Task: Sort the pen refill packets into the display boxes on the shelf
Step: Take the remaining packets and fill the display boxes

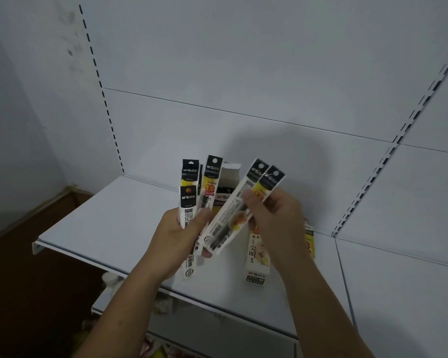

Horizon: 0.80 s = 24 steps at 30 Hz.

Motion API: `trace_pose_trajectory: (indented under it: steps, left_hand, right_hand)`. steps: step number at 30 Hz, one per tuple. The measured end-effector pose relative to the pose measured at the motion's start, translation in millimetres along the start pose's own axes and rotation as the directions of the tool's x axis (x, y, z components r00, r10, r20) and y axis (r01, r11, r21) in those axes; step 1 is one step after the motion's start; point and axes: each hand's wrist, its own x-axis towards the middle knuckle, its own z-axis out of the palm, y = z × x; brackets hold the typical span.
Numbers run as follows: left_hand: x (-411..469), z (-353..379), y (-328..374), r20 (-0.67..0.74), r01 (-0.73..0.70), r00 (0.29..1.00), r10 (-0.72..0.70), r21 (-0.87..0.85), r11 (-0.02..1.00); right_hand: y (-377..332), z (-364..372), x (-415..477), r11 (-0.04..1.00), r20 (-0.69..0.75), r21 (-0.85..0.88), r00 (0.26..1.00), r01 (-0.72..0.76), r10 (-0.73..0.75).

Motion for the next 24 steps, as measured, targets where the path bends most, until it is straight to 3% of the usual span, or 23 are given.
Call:
trace_pose_trajectory:
  steps: [4,7,10,18,24]
  left_hand:
    - [6.9,-10.4,-9.6,-0.12,-0.064,0.99,0.069,0.049,0.997]
    - [20.3,-8.5,-16.9,-0.229,-0.052,0.973,0.039,-0.052,0.997]
    - [31.9,-1.5,-18.1,-0.249,-0.045,0.968,0.038,-0.024,0.999]
    - [48.4,6.3,-22.3,-0.089,-0.036,0.996,0.029,-0.077,0.996]
    - [51.2,6.9,-21.3,-0.079,-0.026,0.997,0.02,-0.072,0.997]
  right_hand:
    - [-15.4,-18.0,15.0,0.995,-0.148,0.083,0.988,0.059,-0.046]
    - [-29.0,-23.2,29.6,0.983,-0.242,-0.001,0.954,0.182,-0.177]
    - [-40.9,-18.3,43.6,0.97,-0.273,-0.03,0.931,0.241,-0.24]
    - [-43.9,8.2,67.0,0.913,-0.128,-0.172,0.91,0.37,-0.393]
    - [-30.8,20.4,74.1,0.893,-0.022,-0.231,0.916,0.386,-0.402]
